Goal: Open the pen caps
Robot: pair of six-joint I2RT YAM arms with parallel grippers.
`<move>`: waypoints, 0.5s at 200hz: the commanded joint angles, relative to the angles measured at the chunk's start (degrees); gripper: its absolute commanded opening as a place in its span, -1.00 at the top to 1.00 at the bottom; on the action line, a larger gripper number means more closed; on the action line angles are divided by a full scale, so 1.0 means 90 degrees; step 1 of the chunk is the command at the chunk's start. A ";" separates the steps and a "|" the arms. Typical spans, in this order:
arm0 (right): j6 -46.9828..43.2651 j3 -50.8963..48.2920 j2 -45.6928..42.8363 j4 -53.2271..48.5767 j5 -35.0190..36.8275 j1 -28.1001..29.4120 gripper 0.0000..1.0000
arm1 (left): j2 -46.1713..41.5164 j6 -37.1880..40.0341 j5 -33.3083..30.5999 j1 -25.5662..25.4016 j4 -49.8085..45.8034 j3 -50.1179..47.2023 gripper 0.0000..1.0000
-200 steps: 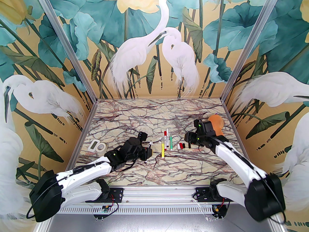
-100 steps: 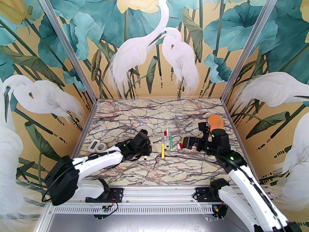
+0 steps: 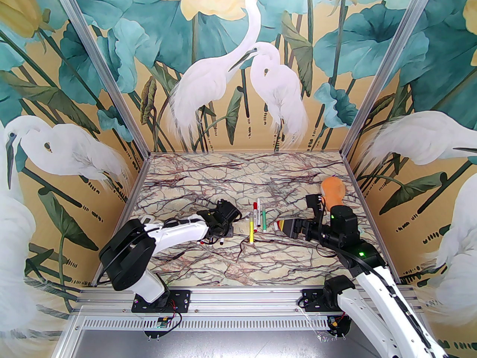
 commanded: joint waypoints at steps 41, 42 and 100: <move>-0.0080 -0.0025 0.0103 0.0037 -0.0061 -0.0022 -0.99 | 0.0467 -0.0063 -0.0501 0.0097 -0.0112 0.0147 0.78; -0.0084 -0.0030 0.0105 0.0035 -0.0060 -0.0022 -0.99 | 0.0469 -0.0060 -0.0503 0.0098 -0.0105 0.0147 0.78; -0.0040 -0.0027 0.0143 0.0014 -0.0015 -0.0024 -0.99 | 0.0584 -0.0041 -0.0608 0.0118 -0.0034 0.0134 0.61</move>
